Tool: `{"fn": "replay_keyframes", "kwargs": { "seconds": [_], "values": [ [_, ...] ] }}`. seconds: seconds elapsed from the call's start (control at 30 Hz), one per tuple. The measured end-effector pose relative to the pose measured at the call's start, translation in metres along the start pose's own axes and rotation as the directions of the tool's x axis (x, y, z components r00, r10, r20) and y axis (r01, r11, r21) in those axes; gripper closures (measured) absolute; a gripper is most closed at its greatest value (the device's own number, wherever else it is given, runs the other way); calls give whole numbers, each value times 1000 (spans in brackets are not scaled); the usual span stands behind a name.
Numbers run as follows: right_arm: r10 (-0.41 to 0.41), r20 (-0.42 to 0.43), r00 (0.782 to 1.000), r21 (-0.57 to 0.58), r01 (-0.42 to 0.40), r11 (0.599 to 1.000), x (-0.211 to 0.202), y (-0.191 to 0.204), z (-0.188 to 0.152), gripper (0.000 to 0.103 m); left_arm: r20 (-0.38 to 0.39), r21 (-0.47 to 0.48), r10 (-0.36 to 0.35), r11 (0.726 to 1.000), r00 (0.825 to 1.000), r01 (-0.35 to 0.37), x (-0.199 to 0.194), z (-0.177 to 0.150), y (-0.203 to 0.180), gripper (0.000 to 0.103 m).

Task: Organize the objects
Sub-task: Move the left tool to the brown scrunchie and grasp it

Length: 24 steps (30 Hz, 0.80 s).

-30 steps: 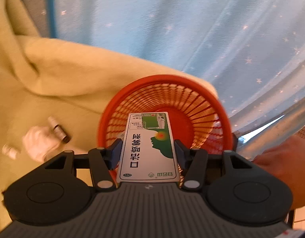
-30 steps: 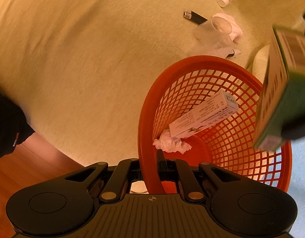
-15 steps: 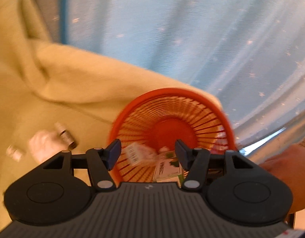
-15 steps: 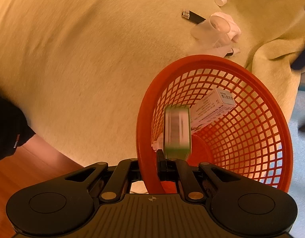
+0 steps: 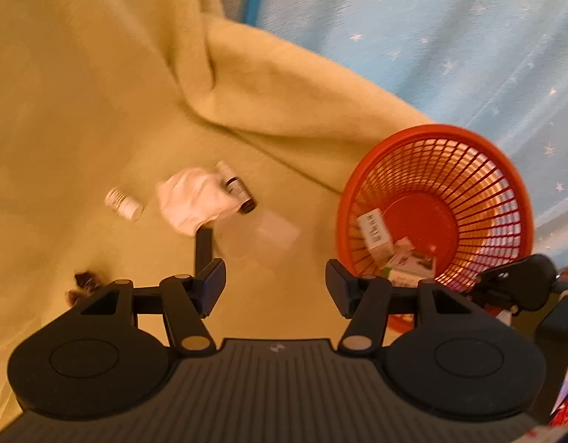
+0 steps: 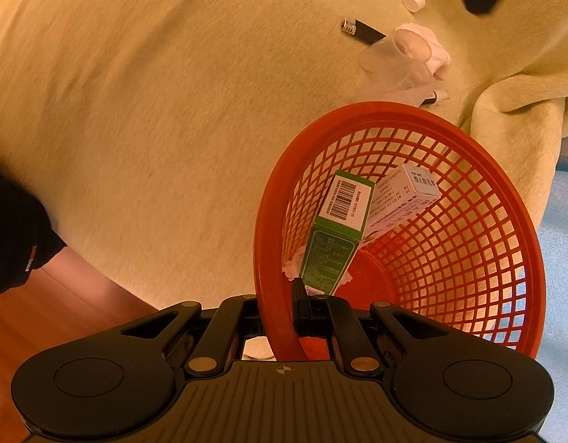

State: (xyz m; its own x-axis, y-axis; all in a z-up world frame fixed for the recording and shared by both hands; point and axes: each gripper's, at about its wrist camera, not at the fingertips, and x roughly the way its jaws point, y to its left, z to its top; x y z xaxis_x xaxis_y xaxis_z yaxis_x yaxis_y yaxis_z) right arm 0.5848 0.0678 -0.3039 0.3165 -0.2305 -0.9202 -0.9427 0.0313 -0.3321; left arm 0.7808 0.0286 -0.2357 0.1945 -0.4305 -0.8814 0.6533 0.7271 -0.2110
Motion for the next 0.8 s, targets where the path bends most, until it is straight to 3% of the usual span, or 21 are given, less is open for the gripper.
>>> {"fn": "replay_keyframes", "kwargs": {
  "seconds": [0.3,0.53,0.8],
  "values": [
    [3,-2,1000,3,-3,1000,-1,0,0,100,-15,-9,50,999,999,-50,3,-14,18,45],
    [8,-3,1000,5,-8,1000,0,-2,0,100,0,6,135,991,991,-135,7,-19,32,45],
    [9,-5,1000,8,-9,1000,-1,-3,2,100,-12,-53,283,957,959,-284,15,-35,84,45]
  ]
}}
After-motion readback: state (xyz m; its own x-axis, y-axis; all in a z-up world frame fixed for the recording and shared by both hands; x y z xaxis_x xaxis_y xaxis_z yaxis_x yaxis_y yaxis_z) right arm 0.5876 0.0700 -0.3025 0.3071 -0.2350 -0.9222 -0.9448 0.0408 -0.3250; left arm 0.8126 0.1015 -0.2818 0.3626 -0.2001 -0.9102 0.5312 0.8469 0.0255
